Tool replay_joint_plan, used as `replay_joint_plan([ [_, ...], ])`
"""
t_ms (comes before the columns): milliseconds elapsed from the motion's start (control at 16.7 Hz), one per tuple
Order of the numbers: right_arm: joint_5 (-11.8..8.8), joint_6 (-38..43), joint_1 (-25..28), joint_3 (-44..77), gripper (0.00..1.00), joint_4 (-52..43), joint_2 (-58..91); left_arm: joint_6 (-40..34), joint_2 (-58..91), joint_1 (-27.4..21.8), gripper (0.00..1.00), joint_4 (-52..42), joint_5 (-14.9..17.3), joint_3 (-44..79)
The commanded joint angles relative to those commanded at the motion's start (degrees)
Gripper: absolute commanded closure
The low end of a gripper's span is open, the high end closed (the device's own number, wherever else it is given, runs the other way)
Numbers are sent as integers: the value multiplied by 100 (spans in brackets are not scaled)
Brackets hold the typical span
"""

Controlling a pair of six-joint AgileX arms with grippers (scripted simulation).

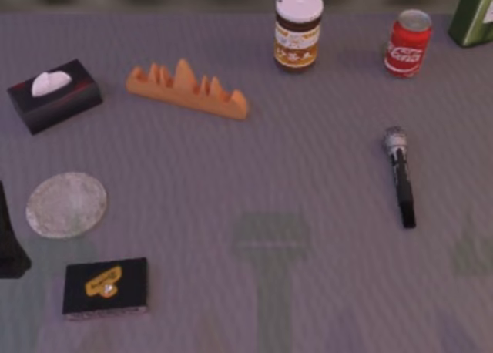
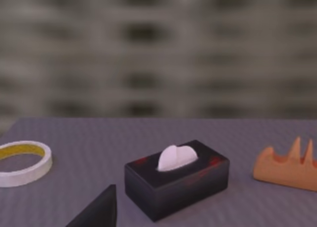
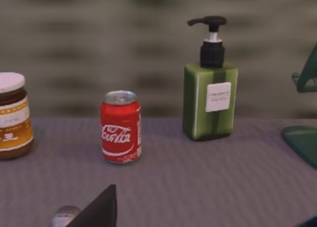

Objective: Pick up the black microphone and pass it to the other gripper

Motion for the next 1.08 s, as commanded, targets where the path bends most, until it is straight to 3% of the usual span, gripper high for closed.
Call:
replay_joint_plan([
  [240, -1, 36, 53, 164, 0, -138, 175, 0, 0, 0, 0, 0, 0, 0],
  [480, 39, 254, 301, 1079, 0, -883, 1258, 0, 0, 0, 0, 0, 0, 0],
  [1080, 237, 1346, 1265, 5392, 0, -3642, 6935, 0, 0, 0, 0, 0, 0, 0],
])
